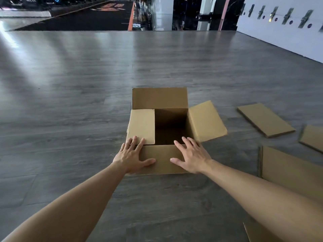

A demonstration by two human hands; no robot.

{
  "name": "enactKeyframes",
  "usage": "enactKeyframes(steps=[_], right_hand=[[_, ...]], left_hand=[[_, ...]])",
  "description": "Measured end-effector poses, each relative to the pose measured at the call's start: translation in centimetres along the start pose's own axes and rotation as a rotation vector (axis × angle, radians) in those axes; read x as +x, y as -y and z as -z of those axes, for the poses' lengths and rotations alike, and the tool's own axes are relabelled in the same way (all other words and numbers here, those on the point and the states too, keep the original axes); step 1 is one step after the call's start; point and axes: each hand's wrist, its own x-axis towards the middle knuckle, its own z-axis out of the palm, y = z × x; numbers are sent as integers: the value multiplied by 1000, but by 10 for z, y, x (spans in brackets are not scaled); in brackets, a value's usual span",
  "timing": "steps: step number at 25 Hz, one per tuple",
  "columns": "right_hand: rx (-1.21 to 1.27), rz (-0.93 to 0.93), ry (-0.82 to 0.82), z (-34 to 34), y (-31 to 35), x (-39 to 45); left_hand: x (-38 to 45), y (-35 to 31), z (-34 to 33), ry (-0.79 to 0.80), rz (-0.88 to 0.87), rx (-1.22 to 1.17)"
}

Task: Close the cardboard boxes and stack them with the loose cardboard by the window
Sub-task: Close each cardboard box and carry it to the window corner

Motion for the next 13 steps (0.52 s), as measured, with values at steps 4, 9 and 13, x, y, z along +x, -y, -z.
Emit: enactKeyframes(steps=[4,9,13], right_hand=[[-46,-133,-178,22,-27,7],[-110,-451,-192,33,-73,6],[116,-596,-120,23,-91,-2]], left_hand=[[2,0,-3,-5,-2,5],[1,0,-4,-18,-2,14],[0,-1,-2,-16,-6,24]])
